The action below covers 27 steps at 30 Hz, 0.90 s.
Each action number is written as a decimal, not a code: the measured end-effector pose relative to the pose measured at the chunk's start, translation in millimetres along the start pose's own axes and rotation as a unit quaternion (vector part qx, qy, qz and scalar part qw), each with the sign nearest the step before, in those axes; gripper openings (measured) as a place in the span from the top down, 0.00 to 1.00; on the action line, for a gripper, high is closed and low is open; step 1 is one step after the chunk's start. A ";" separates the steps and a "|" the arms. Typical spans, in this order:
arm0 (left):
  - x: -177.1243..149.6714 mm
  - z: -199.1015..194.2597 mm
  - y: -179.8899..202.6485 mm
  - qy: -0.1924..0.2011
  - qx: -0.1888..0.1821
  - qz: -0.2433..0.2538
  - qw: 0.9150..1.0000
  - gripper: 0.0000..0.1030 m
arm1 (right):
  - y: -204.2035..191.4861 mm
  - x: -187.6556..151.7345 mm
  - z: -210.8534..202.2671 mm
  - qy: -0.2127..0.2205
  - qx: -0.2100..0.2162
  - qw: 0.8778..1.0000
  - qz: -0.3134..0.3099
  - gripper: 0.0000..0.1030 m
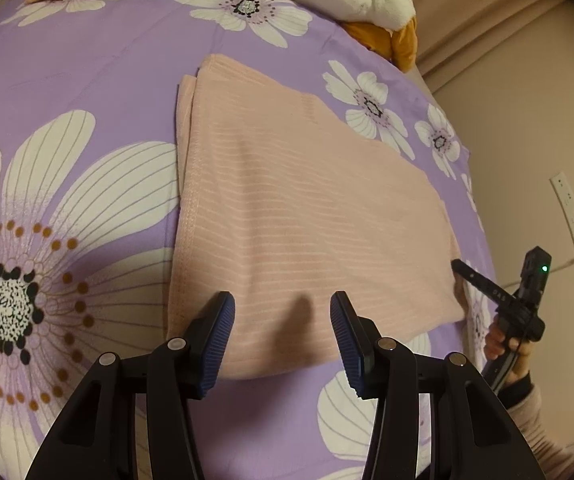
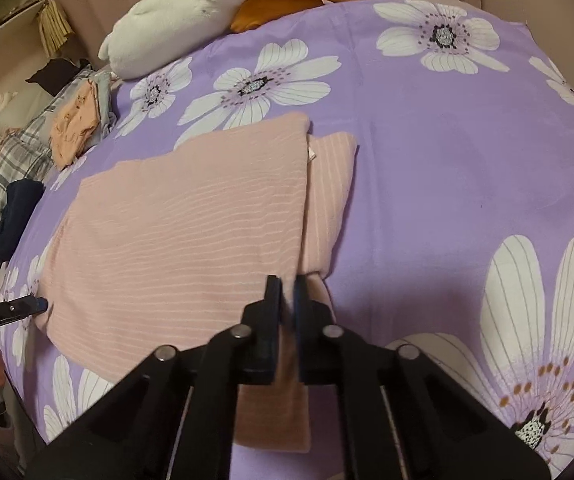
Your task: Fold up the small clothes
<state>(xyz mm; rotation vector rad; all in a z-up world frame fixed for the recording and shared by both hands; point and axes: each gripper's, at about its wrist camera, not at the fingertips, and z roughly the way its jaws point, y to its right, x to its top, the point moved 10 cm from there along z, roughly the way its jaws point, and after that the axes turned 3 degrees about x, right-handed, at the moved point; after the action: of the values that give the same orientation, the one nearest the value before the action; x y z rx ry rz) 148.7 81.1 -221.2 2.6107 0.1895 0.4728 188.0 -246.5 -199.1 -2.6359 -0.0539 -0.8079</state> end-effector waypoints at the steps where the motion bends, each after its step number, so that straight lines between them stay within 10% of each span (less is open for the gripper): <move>1: 0.2 0.3 -0.3 -0.001 0.001 -0.001 1.000 0.54 | -0.7 1.1 -5.0 0.007 0.006 1.000 0.006 0.97; 18: -1.7 -15.4 8.4 0.006 0.014 0.036 0.999 0.53 | 0.0 -1.9 -32.2 0.032 -0.015 0.999 0.021 0.88; 27: -25.5 16.6 17.8 -0.037 0.050 0.096 0.993 0.54 | -19.8 -54.4 0.2 -0.049 0.009 0.999 -0.002 0.93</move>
<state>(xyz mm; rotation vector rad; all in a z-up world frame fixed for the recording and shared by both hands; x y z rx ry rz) 131.9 52.9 -233.9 2.7538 -0.0639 0.4421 139.9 -224.0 -222.1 -2.6575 -0.0936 -0.6758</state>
